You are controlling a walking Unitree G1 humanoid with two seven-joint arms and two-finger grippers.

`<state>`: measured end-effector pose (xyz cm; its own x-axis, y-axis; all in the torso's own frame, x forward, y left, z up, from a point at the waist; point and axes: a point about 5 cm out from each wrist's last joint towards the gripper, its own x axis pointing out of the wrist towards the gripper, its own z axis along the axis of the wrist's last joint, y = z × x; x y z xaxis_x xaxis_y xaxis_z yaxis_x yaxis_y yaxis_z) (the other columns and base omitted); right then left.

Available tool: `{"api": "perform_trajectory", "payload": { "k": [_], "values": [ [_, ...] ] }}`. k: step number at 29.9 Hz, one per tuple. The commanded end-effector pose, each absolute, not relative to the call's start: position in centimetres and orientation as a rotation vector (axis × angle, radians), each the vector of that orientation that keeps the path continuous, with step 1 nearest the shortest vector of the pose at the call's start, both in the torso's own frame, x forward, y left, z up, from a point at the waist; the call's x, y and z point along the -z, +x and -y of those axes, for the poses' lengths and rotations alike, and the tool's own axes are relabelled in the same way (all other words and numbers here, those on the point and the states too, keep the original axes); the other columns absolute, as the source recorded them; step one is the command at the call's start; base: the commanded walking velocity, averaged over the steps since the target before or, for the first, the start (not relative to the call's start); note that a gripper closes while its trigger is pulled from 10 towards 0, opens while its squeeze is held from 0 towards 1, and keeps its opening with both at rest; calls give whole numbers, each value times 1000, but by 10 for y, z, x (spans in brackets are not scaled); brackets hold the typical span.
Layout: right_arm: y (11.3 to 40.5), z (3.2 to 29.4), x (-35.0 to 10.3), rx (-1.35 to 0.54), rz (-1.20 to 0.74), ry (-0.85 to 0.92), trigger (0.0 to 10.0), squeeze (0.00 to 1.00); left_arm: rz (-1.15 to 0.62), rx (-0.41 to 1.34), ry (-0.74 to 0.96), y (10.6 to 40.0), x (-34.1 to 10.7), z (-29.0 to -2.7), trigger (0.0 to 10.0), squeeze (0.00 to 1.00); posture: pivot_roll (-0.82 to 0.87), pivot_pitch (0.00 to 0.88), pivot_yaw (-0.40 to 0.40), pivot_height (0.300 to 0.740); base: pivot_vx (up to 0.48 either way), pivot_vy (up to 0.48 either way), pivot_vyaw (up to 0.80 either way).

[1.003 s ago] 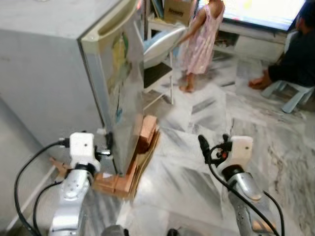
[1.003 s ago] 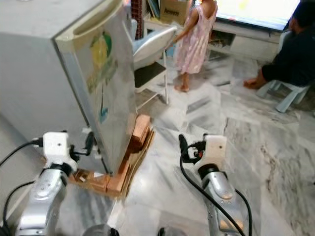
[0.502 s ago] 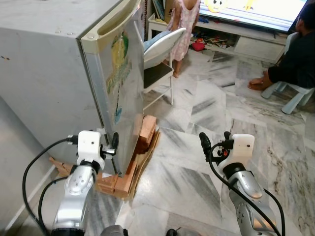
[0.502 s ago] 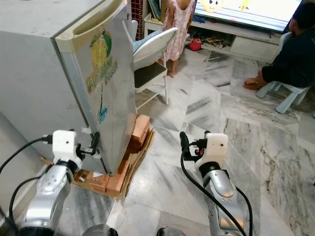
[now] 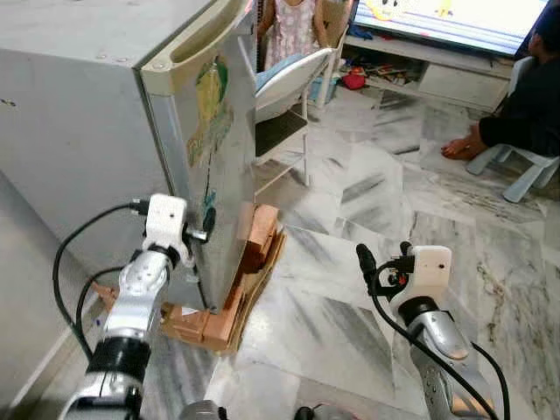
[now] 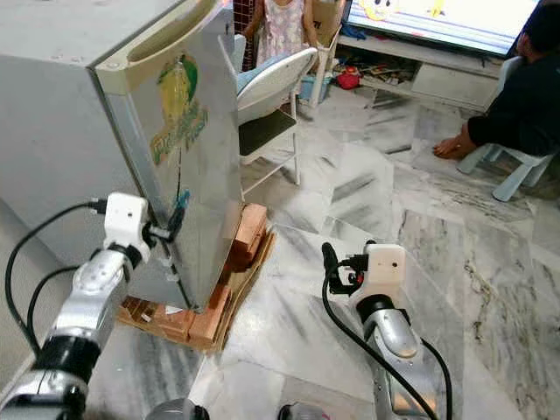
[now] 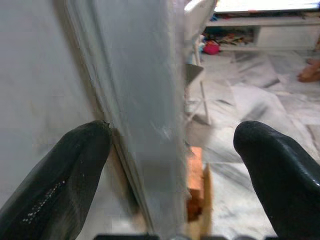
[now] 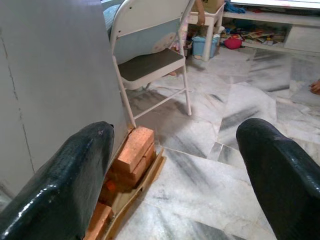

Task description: Restocking fridge

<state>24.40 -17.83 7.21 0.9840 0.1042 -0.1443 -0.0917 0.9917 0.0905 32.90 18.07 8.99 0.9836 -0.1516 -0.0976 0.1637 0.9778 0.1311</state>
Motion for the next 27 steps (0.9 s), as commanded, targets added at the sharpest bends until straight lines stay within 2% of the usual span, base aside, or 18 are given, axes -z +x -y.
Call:
{"api": "perform_trajectory", "payload": {
  "k": [1, 6, 11, 13, 16, 24, 27],
  "values": [
    [244, 183, -78, -83, -125, 69, 10000, 0, -94, 95, 110, 334, -92, -191, 10000, 0, -10, 17, -52, 740, 0, 0, 0],
    [243, 183, -77, -82, -131, 67, 10000, 0, -77, 96, 124, 341, -98, -194, 10000, 0, -6, 26, -55, 740, 0, 0, 0],
    [244, 182, -76, -87, -134, 66, 10000, 0, -53, 144, 115, 350, -104, -185, 10000, 0, 0, 28, -56, 740, 0, 0, 0],
    [245, 181, -76, -88, -135, 66, 10000, 0, -32, 230, 94, 356, -111, -166, 10000, 0, 1, 29, -56, 740, 0, 0, 0],
    [245, 180, -75, -90, -138, 64, 10000, 0, -17, 273, 104, 360, -116, -153, 10000, 0, 0, 29, -54, 740, 0, 0, 0],
    [241, 181, -69, -94, -176, 45, 10000, 0, 15, 333, 118, 369, -127, -132, 10000, 0, -4, 28, -48, 740, 0, 0, 0],
    [235, 182, -52, -111, -289, -6, 10000, 0, 24, 360, 108, 373, -133, -123, 10000, 0, -2, 27, -47, 740, 0, 0, 0]
  ]
}}
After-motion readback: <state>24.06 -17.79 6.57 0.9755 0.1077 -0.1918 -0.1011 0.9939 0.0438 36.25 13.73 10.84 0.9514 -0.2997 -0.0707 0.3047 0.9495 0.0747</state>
